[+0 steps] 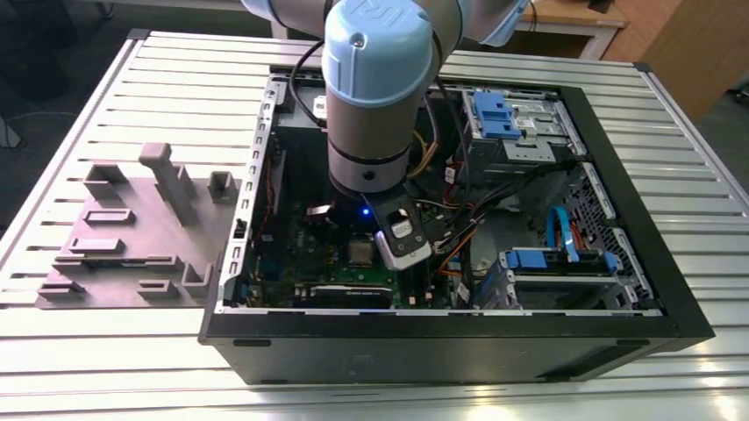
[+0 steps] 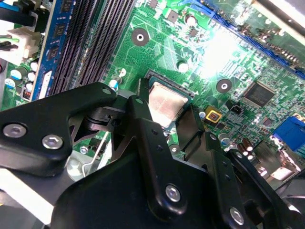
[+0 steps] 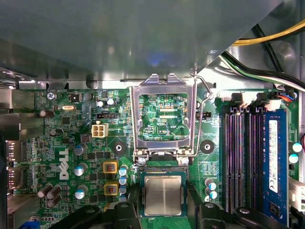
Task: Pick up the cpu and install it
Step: 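Place the cpu into insertion slot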
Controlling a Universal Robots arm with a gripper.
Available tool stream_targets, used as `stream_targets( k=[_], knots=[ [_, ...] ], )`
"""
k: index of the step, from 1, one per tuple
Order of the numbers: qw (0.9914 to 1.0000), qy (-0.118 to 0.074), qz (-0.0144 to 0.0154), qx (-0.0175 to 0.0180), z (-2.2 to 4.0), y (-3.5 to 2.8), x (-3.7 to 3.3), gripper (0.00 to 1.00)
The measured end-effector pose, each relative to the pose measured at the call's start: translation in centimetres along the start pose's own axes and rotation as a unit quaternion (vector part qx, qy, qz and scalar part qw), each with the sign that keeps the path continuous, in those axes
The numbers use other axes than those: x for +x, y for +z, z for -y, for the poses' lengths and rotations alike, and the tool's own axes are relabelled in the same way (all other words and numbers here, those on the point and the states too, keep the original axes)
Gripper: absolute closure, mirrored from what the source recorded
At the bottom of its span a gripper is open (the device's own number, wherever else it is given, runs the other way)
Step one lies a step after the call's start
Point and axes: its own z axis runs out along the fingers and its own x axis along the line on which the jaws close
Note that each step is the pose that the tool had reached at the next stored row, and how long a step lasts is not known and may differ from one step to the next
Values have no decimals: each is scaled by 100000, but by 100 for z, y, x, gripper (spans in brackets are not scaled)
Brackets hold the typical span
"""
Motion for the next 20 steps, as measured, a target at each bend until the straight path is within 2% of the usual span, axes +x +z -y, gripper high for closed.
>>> stream_targets(
  k=[5,6,10,14,20],
  knots=[
    [100000,-3,14,-16,-1,3,-1,52],
    [100000,-4,9,-12,-1,2,-1,46],
    [100000,3,13,19,0,1,2,46],
    [100000,-5,254,-2,1,0,36,46],
    [100000,-1,267,-2,2,-2,41,46]
  ],
)
